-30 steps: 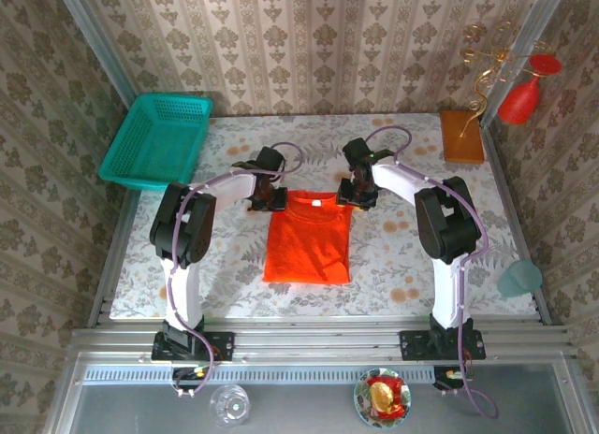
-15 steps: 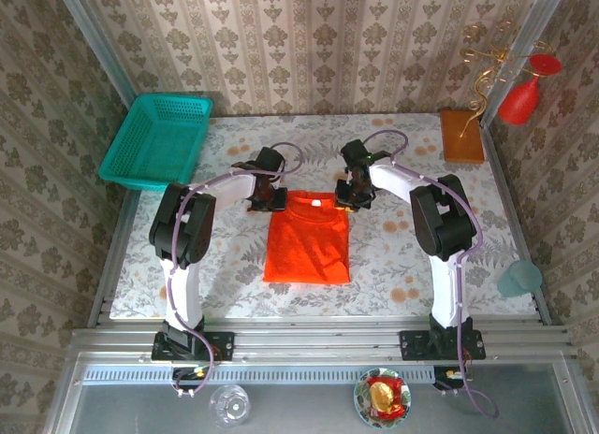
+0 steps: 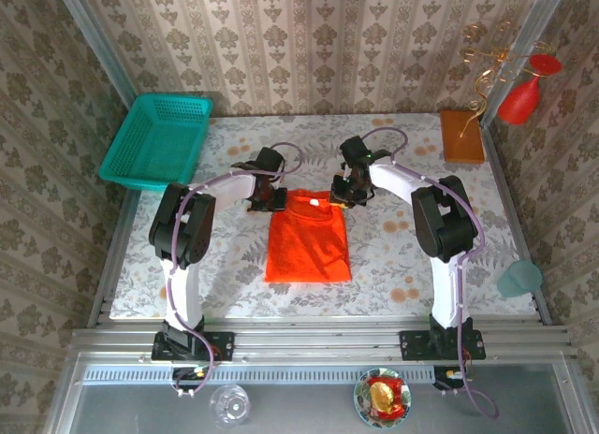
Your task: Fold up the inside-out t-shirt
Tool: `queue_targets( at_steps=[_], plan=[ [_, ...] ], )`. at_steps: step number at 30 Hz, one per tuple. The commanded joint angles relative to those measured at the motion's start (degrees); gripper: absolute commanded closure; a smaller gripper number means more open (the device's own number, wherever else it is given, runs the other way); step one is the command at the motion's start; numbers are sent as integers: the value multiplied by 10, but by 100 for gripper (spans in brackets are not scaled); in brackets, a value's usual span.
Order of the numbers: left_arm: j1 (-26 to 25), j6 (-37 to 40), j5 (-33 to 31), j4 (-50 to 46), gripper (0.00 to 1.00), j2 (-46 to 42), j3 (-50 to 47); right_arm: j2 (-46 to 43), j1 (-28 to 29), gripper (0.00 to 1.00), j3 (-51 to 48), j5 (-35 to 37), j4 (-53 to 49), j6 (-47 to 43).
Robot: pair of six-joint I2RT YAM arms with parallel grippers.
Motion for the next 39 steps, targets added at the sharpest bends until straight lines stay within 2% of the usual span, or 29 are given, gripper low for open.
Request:
queue_targets(
  at_steps=[1,6,10,16,21,25,29,39],
  plan=[
    [4,2,-2,-56,88,7,-24,1,4,69,21,41,-32,-5],
    [4,2,-1,-57,88,6,-25,14,3,58,37,67,-49,-12],
    [4,1,-2,-58,87,4,-27,37,2,53,48,85,-62,-17],
    [4,1,-3,-61,87,2,-26,71,2,52,56,70,-66,-19],
    [4,2,1,-54,85,-5,-26,75,2,60,40,31,-39,-10],
    [11,-1,12,-36,67,-16,-24,70,0,69,33,34,-37,-12],
    [22,2,19,-37,57,-9,-2,67,-4,72,30,36,-38,-14],
    [17,7,58,-35,54,33,26,64,-6,72,22,34,-35,-15]
  ],
)
